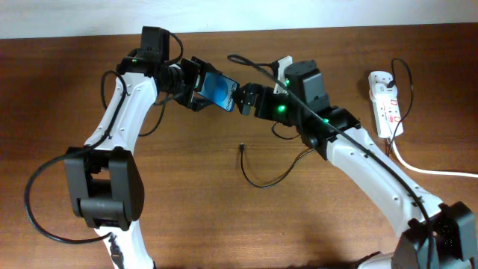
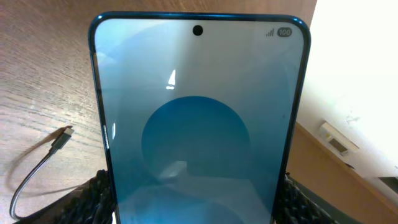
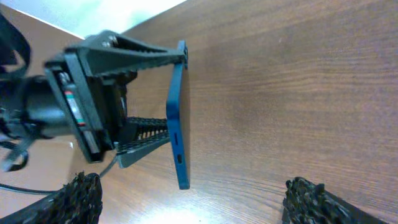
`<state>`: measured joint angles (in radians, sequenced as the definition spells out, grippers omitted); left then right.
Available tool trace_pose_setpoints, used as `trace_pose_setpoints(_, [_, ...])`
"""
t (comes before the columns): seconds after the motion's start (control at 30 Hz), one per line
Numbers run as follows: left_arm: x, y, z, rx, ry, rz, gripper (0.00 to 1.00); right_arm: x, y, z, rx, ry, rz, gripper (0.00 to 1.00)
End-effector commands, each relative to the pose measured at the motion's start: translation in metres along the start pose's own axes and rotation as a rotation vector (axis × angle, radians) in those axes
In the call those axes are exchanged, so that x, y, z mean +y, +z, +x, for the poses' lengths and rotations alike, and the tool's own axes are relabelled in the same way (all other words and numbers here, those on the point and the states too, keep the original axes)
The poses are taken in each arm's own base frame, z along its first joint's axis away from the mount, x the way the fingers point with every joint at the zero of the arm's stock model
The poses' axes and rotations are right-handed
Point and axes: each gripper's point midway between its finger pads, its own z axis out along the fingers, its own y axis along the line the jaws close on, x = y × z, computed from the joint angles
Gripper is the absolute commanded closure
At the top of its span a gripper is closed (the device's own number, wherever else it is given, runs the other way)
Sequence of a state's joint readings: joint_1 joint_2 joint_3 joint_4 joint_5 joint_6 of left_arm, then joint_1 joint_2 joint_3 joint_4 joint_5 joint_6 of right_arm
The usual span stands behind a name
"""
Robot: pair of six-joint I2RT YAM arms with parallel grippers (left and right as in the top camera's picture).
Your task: Plug charger to phone and switch on socket
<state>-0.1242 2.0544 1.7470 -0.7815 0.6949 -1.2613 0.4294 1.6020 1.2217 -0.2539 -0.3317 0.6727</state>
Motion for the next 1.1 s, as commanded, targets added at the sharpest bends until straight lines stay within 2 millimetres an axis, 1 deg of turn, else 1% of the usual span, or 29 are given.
trace_pose_setpoints(0.0, [-0.010,-0.005,0.004,0.014,0.018,0.025,1.00,0.007,0.009,0.000,-0.029,-0.042,0.030,0.04])
trace_pose_setpoints(0.1, [-0.009,-0.005,0.004,0.019,0.014,0.021,1.00,0.008,0.011,0.000,-0.041,-0.050,0.042,0.04])
trace_pose_setpoints(0.17, [-0.006,-0.005,0.006,0.026,0.005,0.012,1.00,0.008,0.012,-0.002,-0.049,-0.051,0.043,0.06])
trace_pose_setpoints(0.23, [-0.008,-0.005,0.013,0.068,0.004,0.025,1.00,0.006,0.012,-0.003,-0.057,-0.051,0.055,0.08])
trace_pose_setpoints(0.33, [-0.010,-0.006,0.019,0.100,0.003,0.034,1.00,0.004,0.012,-0.004,-0.060,-0.050,0.064,0.08])
trace_pose_setpoints(0.4, [-0.007,-0.006,0.025,0.135,-0.013,0.028,1.00,0.001,0.011,-0.005,-0.060,-0.044,0.073,0.09])
trace_pose_setpoints(0.43, [-0.007,-0.007,0.027,0.148,-0.018,0.030,1.00,-0.001,0.010,-0.006,-0.064,-0.031,0.076,0.09])
trace_pose_setpoints(0.5, [-0.004,-0.011,0.028,0.168,-0.040,0.027,1.00,-0.011,0.005,-0.017,-0.083,0.020,0.083,0.09])
trace_pose_setpoints(0.6, [-0.001,-0.019,0.020,0.173,-0.076,0.031,1.00,-0.018,-0.006,-0.033,-0.076,0.071,0.010,0.09])
trace_pose_setpoints(0.73, [0.001,-0.023,0.019,0.185,-0.094,0.035,1.00,-0.025,-0.013,-0.041,-0.066,0.093,-0.021,0.09])
trace_pose_setpoints(0.87, [0.001,-0.020,0.022,0.188,-0.097,0.025,1.00,-0.014,-0.008,-0.032,-0.048,0.072,-0.033,0.09])
trace_pose_setpoints(1.07, [0.001,-0.010,0.036,0.200,-0.073,0.003,1.00,0.006,0.002,-0.017,-0.048,0.002,-0.028,0.09])
